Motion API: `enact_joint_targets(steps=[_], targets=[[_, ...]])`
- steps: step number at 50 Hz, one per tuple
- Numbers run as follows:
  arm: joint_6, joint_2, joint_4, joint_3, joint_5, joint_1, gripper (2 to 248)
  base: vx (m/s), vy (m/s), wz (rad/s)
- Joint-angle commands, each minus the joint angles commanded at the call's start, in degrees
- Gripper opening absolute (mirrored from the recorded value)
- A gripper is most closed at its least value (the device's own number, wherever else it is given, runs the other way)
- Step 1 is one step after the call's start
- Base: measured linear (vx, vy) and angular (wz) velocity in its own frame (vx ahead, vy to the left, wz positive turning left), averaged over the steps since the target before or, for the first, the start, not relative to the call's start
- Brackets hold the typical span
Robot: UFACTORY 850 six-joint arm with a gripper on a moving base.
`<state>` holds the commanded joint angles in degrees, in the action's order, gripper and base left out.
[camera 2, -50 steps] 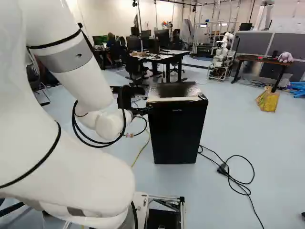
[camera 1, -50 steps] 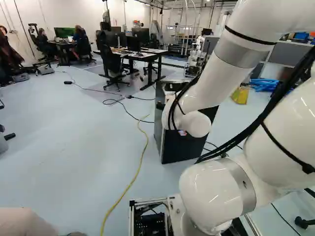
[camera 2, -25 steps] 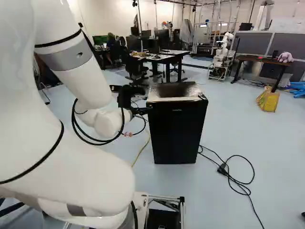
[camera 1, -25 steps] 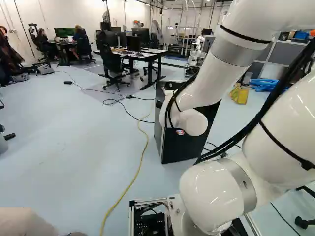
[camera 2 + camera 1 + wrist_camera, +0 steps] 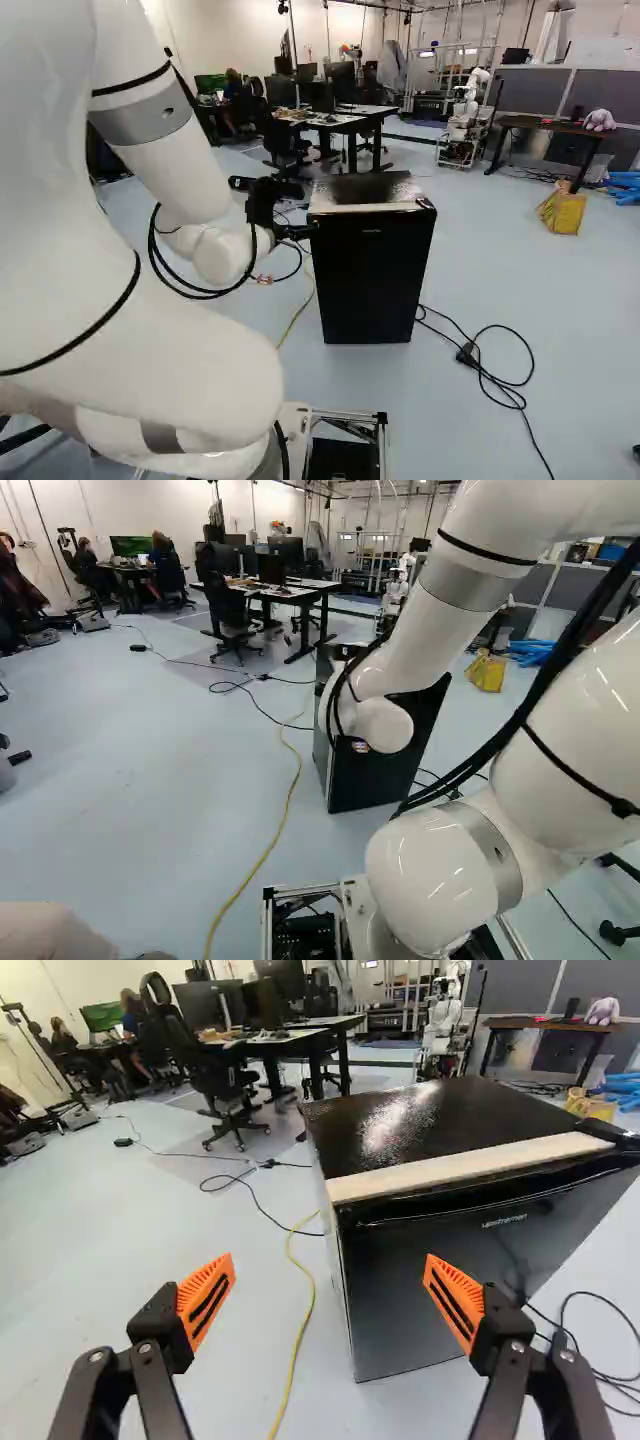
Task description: Grab a drink from the fridge
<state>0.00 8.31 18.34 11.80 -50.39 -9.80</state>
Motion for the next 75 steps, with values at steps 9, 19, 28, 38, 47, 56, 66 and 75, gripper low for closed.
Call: enact_joint_targets(steps=[9,19,28,38,47,56,66,75], targets=[[0.0,-0.8,2.3,0.7,-0.3,-0.9,247,0.0,0.0,0.0],[0.0,-1.7,5.0,1.6,-0.7,-1.9,247,0.0,0.0,0.0],[0.0,-3.8,7.3,2.6,-1.0,-2.8,247,0.0,0.0,0.0],[0.0,-6.7,9.9,3.8,-1.6,-3.7,247,0.0,0.0,0.0],[0.0,-9.4,12.3,5.0,-2.3,-4.6,247,0.0,0.0,0.0],[0.0,-12.0,14.5,6.2,-3.3,-5.4,247,0.0,0.0,0.0],[0.0,-15.0,16.7,7.6,-4.7,-6.3,247,0.0,0.0,0.0],[0.0,-17.6,18.7,8.9,-6.1,-7.1,247,0.0,0.0,0.0]])
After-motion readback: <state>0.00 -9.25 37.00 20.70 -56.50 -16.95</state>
